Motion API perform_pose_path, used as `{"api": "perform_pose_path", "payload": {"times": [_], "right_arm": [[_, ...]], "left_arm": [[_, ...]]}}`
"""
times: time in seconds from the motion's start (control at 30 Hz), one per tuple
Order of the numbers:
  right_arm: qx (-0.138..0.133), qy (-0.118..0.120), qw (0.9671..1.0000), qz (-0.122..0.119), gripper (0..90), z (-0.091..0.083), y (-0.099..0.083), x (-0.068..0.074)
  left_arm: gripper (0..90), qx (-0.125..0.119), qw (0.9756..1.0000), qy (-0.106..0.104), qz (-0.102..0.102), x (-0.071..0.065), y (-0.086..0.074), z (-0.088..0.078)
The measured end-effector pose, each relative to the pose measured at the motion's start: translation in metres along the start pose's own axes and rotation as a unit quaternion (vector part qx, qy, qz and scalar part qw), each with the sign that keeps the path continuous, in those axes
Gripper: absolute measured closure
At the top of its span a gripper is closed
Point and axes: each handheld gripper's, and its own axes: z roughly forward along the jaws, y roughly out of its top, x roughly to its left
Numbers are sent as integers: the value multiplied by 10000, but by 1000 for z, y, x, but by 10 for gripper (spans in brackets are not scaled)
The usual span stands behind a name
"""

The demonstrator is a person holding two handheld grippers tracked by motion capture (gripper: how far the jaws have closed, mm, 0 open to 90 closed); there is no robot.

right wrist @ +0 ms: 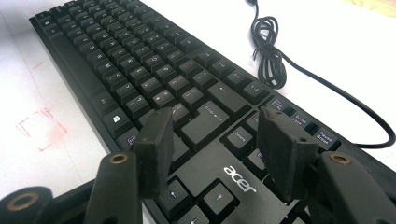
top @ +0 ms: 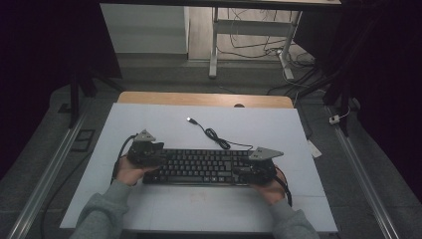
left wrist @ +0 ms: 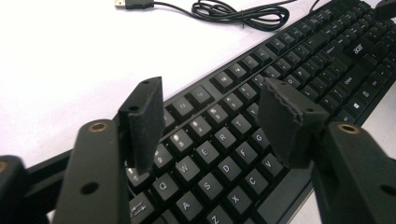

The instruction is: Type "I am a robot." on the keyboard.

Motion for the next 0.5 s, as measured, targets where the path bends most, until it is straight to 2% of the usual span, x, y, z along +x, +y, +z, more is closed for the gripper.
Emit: {"api": "perform_pose_path", "payload": {"times": [0.5], "right_arm": [[-12,-7,10000,7,465,-1,1,0]], "left_arm": [[365,104,9999,2,64,1,-1,-2]]}}
